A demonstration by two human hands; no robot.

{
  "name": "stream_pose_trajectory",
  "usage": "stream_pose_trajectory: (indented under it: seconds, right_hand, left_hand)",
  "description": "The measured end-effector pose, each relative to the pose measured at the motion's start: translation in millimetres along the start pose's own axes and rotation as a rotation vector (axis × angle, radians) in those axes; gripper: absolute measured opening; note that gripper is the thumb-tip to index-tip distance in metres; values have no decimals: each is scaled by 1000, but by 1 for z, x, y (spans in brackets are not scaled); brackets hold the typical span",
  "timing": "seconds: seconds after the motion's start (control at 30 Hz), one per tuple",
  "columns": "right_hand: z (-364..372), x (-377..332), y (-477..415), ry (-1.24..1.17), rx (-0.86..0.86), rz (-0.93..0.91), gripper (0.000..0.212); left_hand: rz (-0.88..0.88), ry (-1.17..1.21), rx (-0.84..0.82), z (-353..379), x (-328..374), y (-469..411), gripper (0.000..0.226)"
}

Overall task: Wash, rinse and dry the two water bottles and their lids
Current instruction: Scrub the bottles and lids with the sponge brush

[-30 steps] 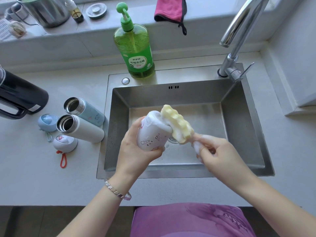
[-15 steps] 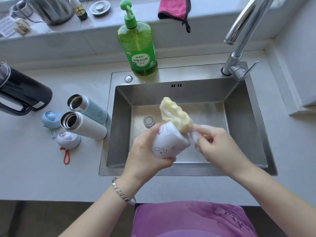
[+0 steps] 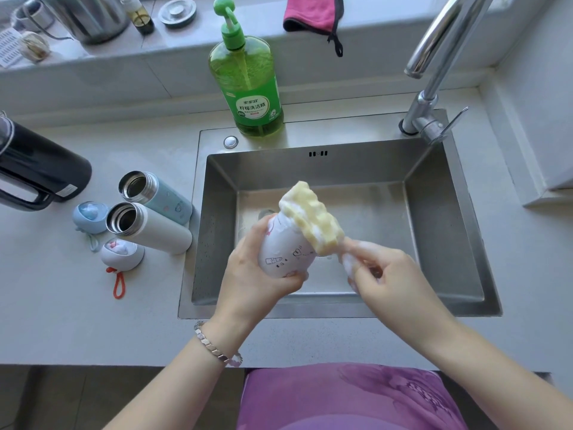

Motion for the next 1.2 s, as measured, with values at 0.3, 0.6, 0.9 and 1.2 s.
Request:
stream_pose_trajectory:
  seconds: [0.3,0.6,0.9,1.2]
  right_hand:
    - [1,2,2,9,19,-1,37]
    - [1,-1,0,22,32,-32,41]
    - [6,8,1,-13,12,41,35]
    - [-2,9,-30,-336,-84,437,23]
  left_hand:
    - [10,-27,9,-4,-1,-3,76]
    - [19,-91,-46,-2,3,-5,77]
    - [-22,-21,-57,-6,1,-3,76]
    - [-39,-284,-212,-9,8,0,70]
Point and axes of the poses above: each hand's wrist, its own y-axis away from the middle knuckle, its own z-axis out of the palm, x = y × z, the point moved 1 cm from there along -y, towards the middle knuckle, and after that the axes turned 12 degrees about z, right-handed, at the moved point
